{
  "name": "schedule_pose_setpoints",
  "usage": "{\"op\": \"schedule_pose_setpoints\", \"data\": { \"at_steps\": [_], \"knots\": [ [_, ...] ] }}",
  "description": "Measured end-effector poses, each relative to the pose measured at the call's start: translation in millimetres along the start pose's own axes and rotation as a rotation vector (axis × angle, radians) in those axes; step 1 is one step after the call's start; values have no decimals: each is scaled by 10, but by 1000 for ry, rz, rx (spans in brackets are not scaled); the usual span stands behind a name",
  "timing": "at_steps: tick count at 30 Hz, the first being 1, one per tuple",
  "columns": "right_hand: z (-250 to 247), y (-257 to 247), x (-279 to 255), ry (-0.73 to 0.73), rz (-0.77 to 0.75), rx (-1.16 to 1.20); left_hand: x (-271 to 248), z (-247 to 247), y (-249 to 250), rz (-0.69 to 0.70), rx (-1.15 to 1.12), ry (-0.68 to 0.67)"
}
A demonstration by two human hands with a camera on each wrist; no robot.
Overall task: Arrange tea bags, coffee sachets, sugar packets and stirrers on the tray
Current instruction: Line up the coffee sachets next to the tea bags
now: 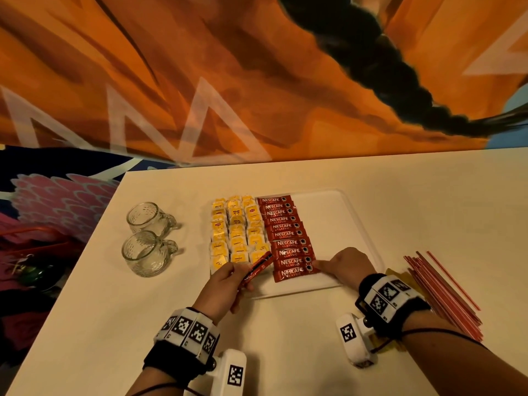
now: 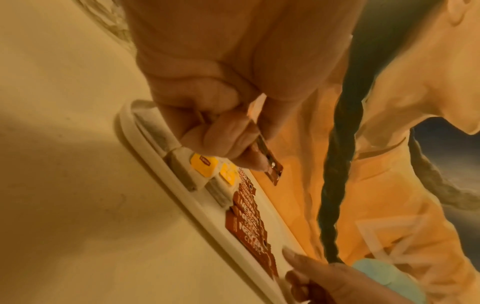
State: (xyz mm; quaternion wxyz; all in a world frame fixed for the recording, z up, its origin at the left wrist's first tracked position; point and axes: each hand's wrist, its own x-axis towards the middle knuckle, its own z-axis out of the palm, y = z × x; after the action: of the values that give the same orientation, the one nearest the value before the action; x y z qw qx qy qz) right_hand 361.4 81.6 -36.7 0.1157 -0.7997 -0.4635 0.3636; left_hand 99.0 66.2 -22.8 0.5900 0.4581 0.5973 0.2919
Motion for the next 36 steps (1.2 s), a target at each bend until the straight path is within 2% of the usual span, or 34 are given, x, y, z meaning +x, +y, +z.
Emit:
{"op": "schedule_pose_setpoints", "data": {
  "at_steps": [2, 4, 5, 7, 10, 12, 16, 21, 24, 28, 32, 36],
  "knots": [
    [-21, -43, -55, 59, -35, -28, 3, 27, 23, 17, -9, -47],
    [-30, -115, -149, 65, -124, 96, 3, 62, 30, 75, 15, -76],
    [-29, -162, -205, 29, -160, 196, 5, 83, 34, 122, 46, -82],
    [-23, -275, -317, -134, -200, 377, 9, 130, 41, 228, 112, -97],
    [-3, -385, -401, -320, -245, 473, 26, 188, 55, 296, 121, -113],
    [9, -414, -414, -337, -280, 491, 28, 196, 71, 296, 97, -101],
    [11, -410, -421, -289, -318, 541, 41, 123, 93, 210, 6, -53],
    [-19, -415, -445, -360, -268, 764, 123, 15, 87, 211, -20, -1],
    [-55, -380, -419, -285, -263, 741, 134, 22, 143, 229, 43, -49],
    [-26, -178, -348, -110, -261, 497, 155, 20, 123, 226, 203, -141],
    [84, 76, -299, -64, -164, 328, 175, -80, 33, 246, 270, -112],
    [196, 134, -289, 34, -105, 319, 181, -173, -36, 248, 294, -145]
  ]
}}
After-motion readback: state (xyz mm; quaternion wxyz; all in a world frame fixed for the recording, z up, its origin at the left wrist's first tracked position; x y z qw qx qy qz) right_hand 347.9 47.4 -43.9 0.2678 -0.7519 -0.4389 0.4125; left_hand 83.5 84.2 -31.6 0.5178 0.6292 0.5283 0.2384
